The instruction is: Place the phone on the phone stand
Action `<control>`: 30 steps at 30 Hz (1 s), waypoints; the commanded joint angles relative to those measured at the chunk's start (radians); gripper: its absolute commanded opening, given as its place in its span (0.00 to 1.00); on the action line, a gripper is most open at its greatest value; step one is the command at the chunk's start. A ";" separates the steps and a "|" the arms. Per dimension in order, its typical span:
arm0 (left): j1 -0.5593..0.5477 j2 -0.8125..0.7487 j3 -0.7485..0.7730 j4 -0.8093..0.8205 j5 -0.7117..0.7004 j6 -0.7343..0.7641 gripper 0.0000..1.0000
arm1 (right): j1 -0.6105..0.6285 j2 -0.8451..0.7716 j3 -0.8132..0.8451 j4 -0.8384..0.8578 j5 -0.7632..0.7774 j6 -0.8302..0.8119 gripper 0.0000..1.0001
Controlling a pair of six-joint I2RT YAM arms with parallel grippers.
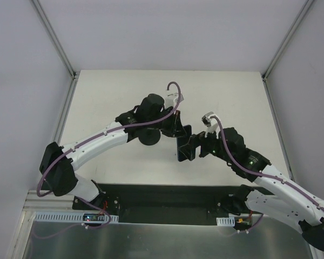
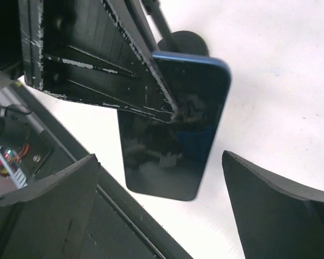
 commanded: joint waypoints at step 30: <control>0.000 -0.581 -0.421 0.508 0.275 0.091 0.00 | 0.007 0.091 -0.069 0.561 -0.767 0.102 0.75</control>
